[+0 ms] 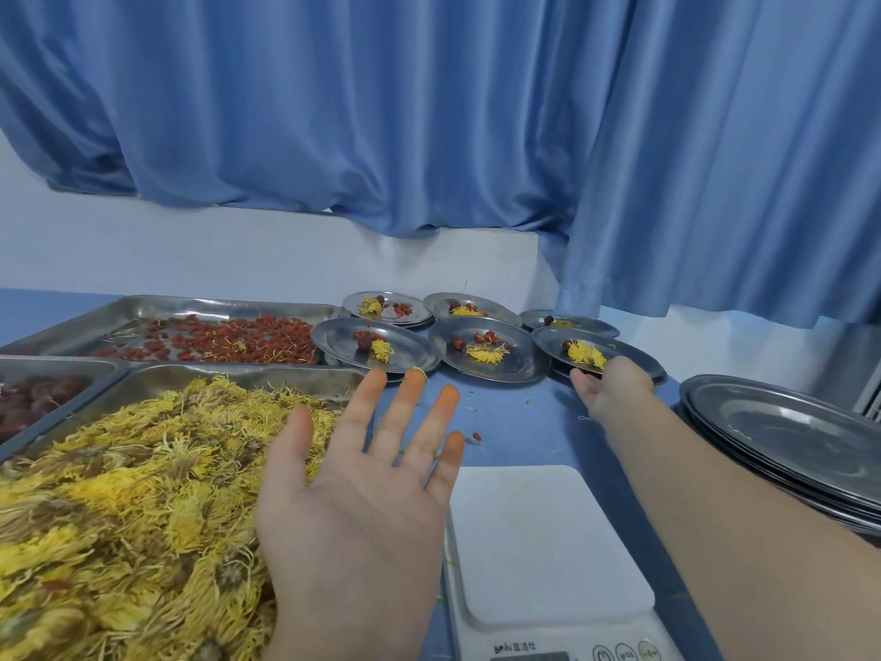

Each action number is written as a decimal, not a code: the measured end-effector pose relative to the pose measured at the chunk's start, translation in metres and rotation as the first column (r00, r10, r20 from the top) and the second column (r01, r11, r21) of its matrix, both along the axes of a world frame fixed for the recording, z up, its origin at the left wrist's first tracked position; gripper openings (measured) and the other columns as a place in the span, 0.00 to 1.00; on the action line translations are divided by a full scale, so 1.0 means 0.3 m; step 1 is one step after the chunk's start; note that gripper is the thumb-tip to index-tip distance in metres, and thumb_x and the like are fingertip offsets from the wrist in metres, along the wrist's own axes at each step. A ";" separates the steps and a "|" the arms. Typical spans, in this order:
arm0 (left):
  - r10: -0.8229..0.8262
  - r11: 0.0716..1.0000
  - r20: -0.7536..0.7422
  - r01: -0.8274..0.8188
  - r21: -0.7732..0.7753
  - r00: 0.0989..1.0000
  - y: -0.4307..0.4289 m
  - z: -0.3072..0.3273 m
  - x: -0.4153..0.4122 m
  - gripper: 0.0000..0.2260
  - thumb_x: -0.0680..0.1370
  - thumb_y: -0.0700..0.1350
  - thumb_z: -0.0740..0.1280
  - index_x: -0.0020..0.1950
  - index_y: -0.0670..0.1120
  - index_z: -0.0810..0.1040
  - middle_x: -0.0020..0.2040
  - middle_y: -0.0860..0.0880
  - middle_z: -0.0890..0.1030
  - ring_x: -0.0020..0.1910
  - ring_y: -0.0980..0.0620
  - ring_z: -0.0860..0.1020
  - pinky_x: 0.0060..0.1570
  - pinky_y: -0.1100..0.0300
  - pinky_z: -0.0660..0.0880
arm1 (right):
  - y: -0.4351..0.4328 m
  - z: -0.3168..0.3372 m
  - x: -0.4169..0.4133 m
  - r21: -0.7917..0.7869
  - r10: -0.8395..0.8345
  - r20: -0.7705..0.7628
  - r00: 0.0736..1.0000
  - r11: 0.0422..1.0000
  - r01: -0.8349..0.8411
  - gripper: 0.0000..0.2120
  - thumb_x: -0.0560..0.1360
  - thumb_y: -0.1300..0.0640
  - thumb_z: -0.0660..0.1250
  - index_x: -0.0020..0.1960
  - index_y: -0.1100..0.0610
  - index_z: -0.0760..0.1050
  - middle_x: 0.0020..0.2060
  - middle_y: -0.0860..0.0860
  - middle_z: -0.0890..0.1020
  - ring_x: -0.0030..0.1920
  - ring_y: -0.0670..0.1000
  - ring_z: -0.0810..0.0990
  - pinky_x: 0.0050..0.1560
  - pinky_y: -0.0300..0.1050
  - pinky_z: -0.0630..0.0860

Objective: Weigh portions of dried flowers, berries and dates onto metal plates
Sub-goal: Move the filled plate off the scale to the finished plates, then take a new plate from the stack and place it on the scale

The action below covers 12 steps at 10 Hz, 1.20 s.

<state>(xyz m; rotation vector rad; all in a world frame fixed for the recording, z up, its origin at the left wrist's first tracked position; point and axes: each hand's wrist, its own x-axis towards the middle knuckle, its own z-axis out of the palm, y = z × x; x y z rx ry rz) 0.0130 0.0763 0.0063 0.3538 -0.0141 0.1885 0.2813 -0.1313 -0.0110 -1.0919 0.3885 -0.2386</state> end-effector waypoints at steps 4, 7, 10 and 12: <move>0.019 0.973 -0.083 0.001 0.229 0.996 -0.036 0.005 -0.019 0.17 0.75 0.55 0.62 0.52 0.45 0.82 0.39 0.47 0.81 0.33 0.49 0.79 0.40 0.55 0.68 | 0.058 0.222 -0.409 -0.040 0.432 0.060 0.900 0.902 -0.430 0.03 0.78 0.64 0.60 0.49 0.63 0.71 0.39 0.56 0.77 0.39 0.54 0.80 0.33 0.42 0.77; -0.028 0.945 -0.032 0.037 0.324 0.999 -0.057 -0.007 -0.026 0.14 0.76 0.54 0.61 0.50 0.47 0.81 0.38 0.49 0.80 0.36 0.49 0.76 0.42 0.55 0.67 | -0.308 0.302 -0.666 -0.848 0.371 0.111 0.922 0.519 -0.107 0.06 0.75 0.65 0.65 0.41 0.57 0.76 0.34 0.53 0.81 0.35 0.51 0.80 0.40 0.44 0.76; -0.069 0.895 0.000 0.062 0.442 0.998 -0.084 -0.014 -0.030 0.15 0.77 0.54 0.58 0.51 0.46 0.79 0.37 0.48 0.79 0.34 0.50 0.76 0.41 0.54 0.66 | -0.505 0.245 -0.751 -0.927 0.288 -0.239 0.927 -0.351 -0.130 0.08 0.74 0.56 0.66 0.52 0.52 0.78 0.47 0.45 0.83 0.50 0.47 0.80 0.56 0.46 0.75; -0.091 0.881 0.012 0.075 0.467 0.996 -0.085 -0.011 -0.037 0.15 0.77 0.53 0.59 0.51 0.45 0.79 0.38 0.48 0.79 0.35 0.50 0.76 0.41 0.54 0.66 | -0.482 0.238 -0.732 -0.878 0.245 -0.209 0.947 -0.474 -0.071 0.12 0.67 0.58 0.63 0.49 0.54 0.78 0.43 0.49 0.83 0.46 0.54 0.79 0.49 0.48 0.78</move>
